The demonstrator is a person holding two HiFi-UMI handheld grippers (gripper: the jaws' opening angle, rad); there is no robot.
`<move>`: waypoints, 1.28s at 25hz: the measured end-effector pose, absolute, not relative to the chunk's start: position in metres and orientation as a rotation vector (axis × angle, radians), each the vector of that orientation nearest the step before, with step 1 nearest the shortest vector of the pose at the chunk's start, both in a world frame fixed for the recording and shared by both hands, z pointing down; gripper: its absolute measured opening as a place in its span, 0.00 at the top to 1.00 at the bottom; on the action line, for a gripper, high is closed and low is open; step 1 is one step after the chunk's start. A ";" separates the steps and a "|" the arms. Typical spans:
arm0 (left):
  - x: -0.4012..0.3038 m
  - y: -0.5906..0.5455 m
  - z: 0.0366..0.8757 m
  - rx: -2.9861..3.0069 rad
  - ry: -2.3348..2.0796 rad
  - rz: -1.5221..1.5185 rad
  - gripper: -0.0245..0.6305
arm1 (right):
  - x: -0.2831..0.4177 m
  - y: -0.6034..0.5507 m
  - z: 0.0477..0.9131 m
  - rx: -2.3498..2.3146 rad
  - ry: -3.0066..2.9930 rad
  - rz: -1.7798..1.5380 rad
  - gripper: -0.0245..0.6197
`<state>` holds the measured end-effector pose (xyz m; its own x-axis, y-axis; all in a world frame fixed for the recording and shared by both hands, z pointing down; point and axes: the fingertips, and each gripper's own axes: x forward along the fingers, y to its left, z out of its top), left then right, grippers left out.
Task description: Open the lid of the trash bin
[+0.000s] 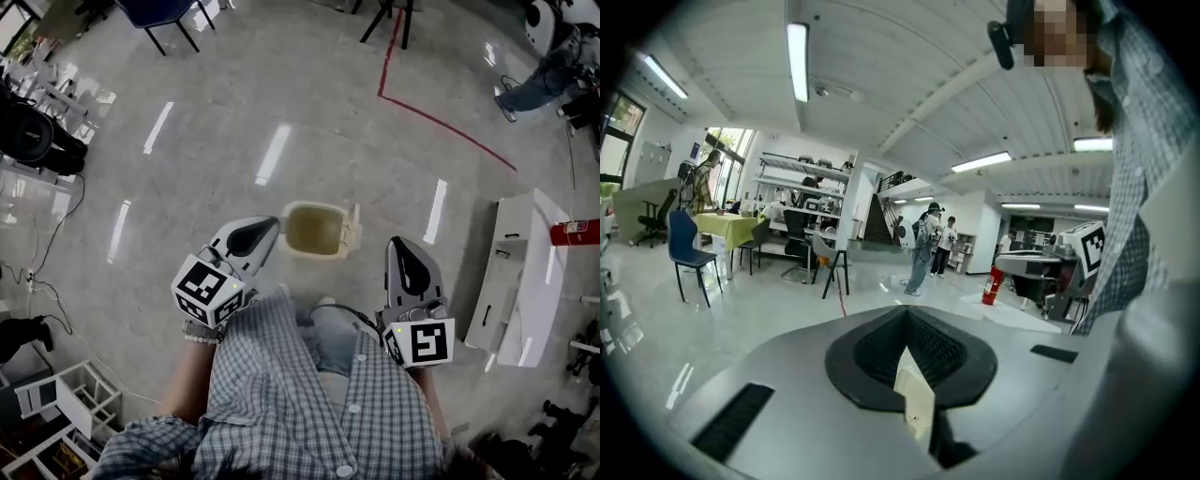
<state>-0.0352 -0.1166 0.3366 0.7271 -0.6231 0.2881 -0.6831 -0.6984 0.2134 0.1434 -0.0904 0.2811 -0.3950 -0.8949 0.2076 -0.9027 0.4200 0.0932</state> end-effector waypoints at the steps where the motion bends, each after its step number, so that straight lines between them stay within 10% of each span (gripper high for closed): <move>1: -0.035 -0.117 0.332 2.635 -1.024 0.270 0.96 | 0.143 -0.092 0.279 1.584 -2.455 0.041 0.93; 32: -0.029 -0.118 0.318 2.649 -1.058 0.214 0.96 | 0.131 -0.102 0.278 1.490 -2.478 -0.019 0.93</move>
<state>-0.0287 -0.1175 0.3184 0.7206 -0.6511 0.2384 -0.6926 -0.6922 0.2029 0.1313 -0.1017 0.2781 -0.4458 -0.8712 0.2055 -0.8679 0.4769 0.1389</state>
